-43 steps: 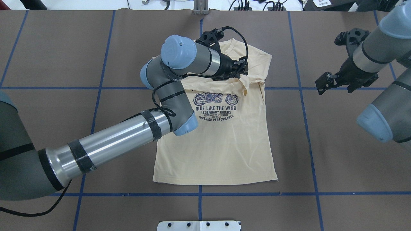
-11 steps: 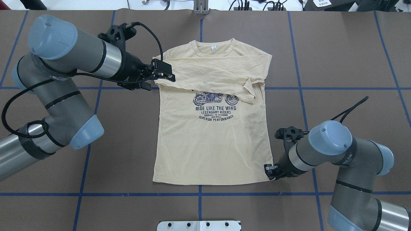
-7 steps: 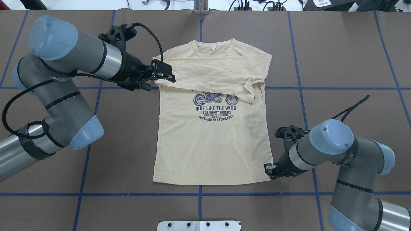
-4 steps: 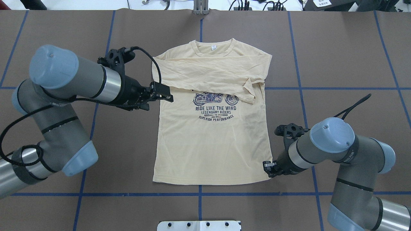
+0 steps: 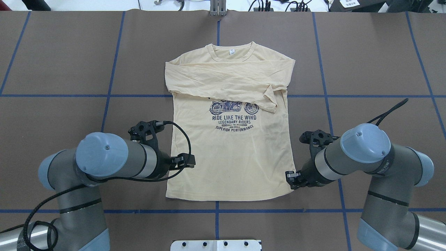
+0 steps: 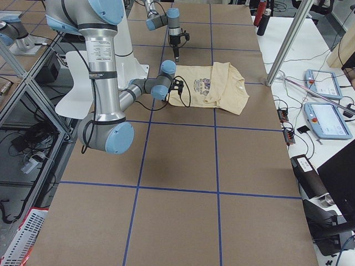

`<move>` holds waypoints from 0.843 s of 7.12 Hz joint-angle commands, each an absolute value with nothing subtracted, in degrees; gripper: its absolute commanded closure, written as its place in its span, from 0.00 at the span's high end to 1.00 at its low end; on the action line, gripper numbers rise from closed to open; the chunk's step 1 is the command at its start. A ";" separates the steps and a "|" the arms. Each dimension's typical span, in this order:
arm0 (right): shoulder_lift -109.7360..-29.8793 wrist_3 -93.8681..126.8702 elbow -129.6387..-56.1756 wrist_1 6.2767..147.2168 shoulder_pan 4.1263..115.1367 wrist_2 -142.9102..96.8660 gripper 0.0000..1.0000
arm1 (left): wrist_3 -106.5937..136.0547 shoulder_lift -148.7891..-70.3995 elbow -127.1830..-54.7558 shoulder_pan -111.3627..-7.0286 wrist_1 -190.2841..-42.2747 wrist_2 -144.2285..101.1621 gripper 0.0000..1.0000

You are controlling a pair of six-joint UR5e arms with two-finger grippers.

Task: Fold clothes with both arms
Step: 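Move the left gripper down to the other hem corner nearest the robot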

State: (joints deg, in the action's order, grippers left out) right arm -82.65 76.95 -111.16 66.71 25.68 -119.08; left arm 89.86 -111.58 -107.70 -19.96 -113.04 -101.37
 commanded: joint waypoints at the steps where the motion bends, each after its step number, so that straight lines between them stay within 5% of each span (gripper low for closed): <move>1: -82.62 76.99 -111.36 66.71 25.84 -119.09 0.00 | 90.00 -111.44 -107.40 -17.05 -109.01 -98.79 0.98; 6: -82.62 76.99 -111.53 66.62 26.10 -119.09 0.00 | 90.00 -111.36 -106.61 -15.21 -106.70 -98.79 0.90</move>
